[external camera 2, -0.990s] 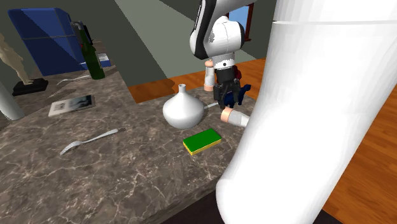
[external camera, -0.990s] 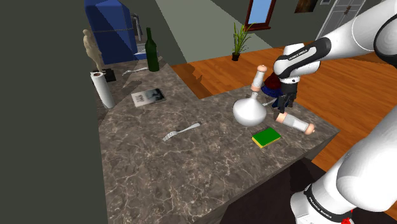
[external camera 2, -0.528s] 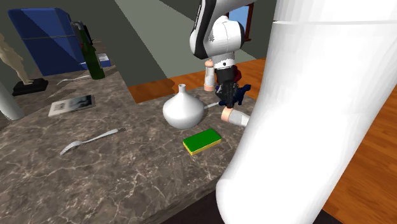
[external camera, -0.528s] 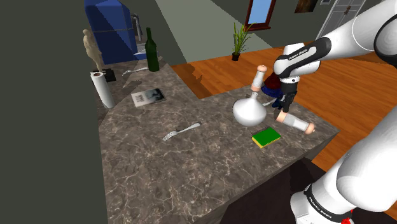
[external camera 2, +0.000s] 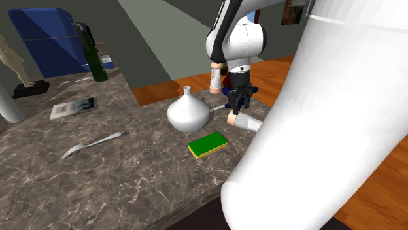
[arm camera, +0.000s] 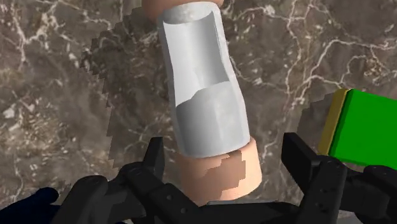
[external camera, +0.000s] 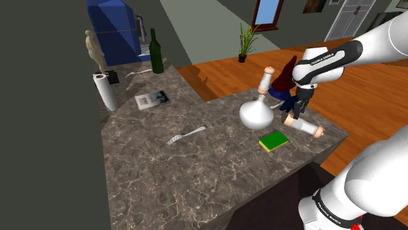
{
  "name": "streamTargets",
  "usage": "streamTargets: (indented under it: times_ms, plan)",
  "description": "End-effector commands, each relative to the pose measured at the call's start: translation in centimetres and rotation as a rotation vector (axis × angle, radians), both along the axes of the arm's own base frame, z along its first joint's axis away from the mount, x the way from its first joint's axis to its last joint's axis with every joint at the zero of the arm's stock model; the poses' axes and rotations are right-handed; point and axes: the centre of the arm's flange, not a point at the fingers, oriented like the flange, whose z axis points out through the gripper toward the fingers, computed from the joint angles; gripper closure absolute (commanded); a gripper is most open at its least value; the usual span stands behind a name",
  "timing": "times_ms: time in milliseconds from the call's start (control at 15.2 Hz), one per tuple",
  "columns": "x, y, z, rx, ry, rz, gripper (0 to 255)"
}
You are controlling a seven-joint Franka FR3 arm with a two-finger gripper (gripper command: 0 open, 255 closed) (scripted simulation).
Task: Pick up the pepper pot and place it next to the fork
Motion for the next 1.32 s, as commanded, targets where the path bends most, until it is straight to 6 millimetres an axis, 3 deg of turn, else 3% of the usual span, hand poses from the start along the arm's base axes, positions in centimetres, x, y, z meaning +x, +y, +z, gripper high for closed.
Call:
streamTargets:
  times_ms: [0,198,726,1254]
  plan:
    - [-3.8,-0.6,-0.1,0.012,-0.097,0.095,0]
    - [-9.6,-2.2,-1.0,0.034,-0.244,0.234,0]
    - [-9.7,-2.2,-5.1,0.035,-0.249,0.239,0]
    - [-9.7,-2.2,-5.1,0.035,-0.249,0.239,0]
